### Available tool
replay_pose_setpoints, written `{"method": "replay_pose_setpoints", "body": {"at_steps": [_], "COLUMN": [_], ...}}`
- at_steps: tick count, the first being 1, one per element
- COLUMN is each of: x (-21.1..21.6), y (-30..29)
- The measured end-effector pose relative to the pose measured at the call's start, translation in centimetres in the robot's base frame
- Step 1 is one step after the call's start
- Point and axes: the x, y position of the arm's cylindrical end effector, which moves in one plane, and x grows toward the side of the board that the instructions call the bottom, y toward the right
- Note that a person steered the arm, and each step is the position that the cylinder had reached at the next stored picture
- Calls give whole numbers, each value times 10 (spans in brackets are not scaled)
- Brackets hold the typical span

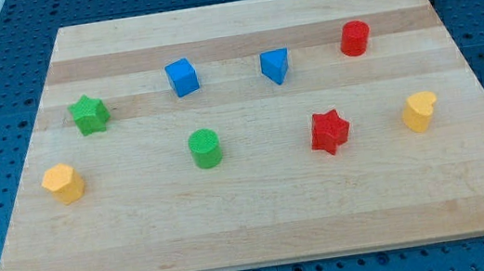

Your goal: Push the red circle to the top

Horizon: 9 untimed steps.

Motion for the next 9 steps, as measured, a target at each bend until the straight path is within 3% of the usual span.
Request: {"method": "replay_pose_setpoints", "body": {"at_steps": [2,3,5,6,8,9], "x": [109,140,143,136,158,144], "y": [-8,-49,-206,-256,-175,-164]}}
